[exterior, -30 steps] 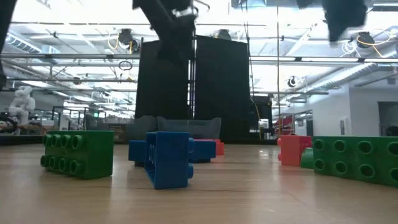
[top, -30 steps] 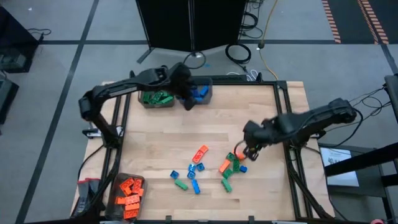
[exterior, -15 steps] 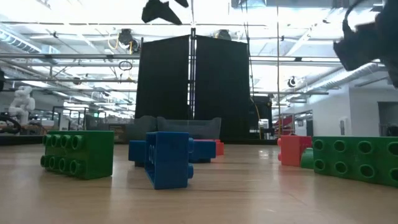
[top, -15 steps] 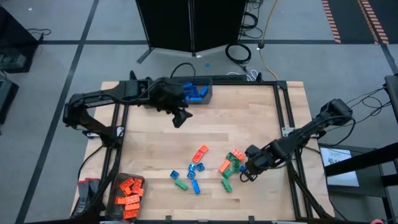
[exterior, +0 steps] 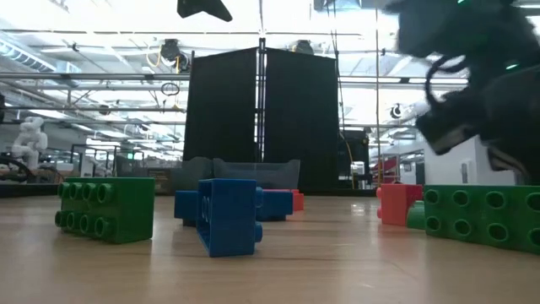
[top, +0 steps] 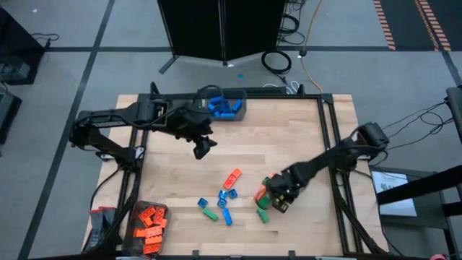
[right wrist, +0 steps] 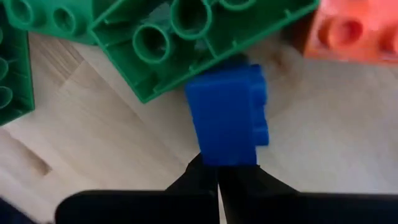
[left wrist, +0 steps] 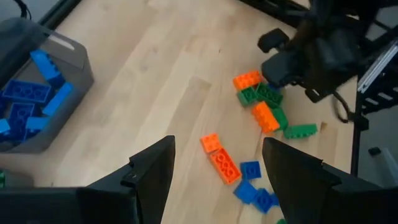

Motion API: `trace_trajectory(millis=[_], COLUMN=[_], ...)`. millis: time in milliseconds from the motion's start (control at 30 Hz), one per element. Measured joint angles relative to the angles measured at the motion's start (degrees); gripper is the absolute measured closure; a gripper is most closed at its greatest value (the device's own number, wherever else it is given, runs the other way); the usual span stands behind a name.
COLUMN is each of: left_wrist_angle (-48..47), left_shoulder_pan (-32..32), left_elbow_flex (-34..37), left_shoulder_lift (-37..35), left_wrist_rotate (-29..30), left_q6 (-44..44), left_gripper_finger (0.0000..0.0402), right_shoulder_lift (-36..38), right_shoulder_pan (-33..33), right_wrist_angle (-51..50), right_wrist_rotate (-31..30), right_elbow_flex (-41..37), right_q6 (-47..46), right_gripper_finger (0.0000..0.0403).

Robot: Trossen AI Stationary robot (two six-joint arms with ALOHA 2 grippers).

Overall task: Sort blocks
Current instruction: Put the green gamepiece into the top left black bin

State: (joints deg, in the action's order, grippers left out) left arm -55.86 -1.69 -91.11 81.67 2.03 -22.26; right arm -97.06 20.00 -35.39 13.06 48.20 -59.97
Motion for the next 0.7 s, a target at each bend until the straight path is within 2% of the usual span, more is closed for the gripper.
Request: trace_trajectory(millis=[133, 233, 300, 400, 533, 700], left_wrist_angle=[-0.94, -0.93, -0.93, -0.92, -0.93, -3.19], left_shoulder_pan=[0.63, 0.72, 0.72, 0.72, 0.72, 0.72], left_elbow_flex=[0.02, 0.02, 0.02, 0.02, 0.02, 0.02], left_shoulder_lift=[0.06, 0.04, 0.04, 0.04, 0.04, -0.72], left_wrist_rotate=[0.01, -0.01, -0.01, -0.01, -0.01, -0.05], left_q6=[0.0, 0.0, 0.0, 0.04, 0.04, 0.02], left_gripper_finger=[0.0157, 0.0157, 0.0157, 0.0157, 0.0157, 0.0157], right_shoulder_lift=[-2.11, -3.95, -5.46, -8.34, -13.44, -15.95], right_shoulder_pan=[-7.22, -11.67, -14.12, -17.39, -20.74, -22.43], right_wrist_angle=[-1.1, -0.79, 0.77, 1.11, -0.26, -10.98], right_wrist_rotate=[1.66, -2.96, -8.34, -14.28, -14.53, -15.83], right_elbow_flex=[2.85, 7.11, 10.55, 17.59, 28.91, 41.6], right_q6=[9.45, 15.48, 19.62, 26.09, 33.11, 37.39], right_gripper_finger=[0.0403, 0.0403, 0.0403, 0.0403, 0.0403, 0.0403])
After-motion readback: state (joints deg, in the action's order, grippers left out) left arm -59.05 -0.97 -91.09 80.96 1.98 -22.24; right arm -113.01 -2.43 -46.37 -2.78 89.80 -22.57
